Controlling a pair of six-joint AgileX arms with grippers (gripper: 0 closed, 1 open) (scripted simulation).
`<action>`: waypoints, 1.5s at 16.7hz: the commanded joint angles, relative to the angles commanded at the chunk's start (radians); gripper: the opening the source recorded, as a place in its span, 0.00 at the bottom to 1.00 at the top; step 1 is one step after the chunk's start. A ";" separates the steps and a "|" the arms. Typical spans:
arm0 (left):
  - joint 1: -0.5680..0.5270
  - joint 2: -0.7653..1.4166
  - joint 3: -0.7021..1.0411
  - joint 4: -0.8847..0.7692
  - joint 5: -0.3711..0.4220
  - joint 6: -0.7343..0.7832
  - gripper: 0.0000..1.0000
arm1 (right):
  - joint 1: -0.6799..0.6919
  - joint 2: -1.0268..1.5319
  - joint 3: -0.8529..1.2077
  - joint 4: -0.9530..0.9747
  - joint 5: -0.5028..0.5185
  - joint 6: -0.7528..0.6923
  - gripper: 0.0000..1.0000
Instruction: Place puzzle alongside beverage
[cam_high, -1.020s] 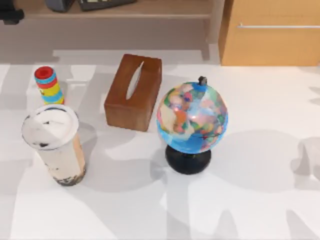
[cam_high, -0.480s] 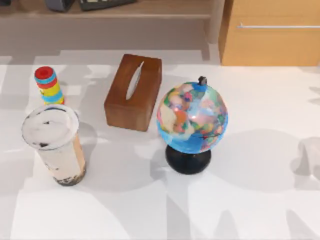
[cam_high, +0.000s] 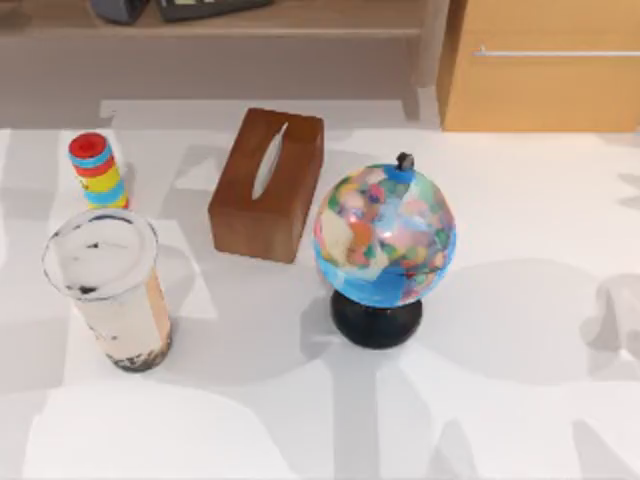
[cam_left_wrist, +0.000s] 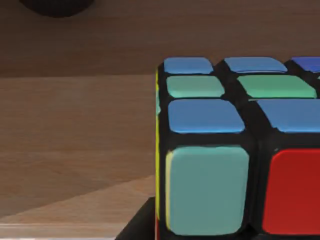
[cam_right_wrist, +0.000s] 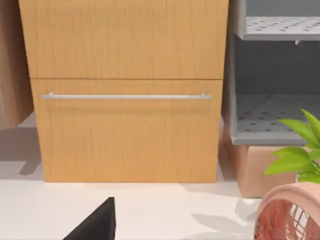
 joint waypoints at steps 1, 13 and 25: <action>0.002 -0.016 0.003 -0.089 -0.007 0.008 0.00 | 0.000 0.000 0.000 0.000 0.000 0.000 1.00; 0.006 -0.063 -0.125 -0.876 -0.109 0.047 0.00 | 0.000 0.000 0.000 0.000 0.000 0.000 1.00; 0.005 -0.058 -0.158 -0.970 -0.126 0.053 0.00 | 0.000 0.000 0.000 0.000 0.000 0.000 1.00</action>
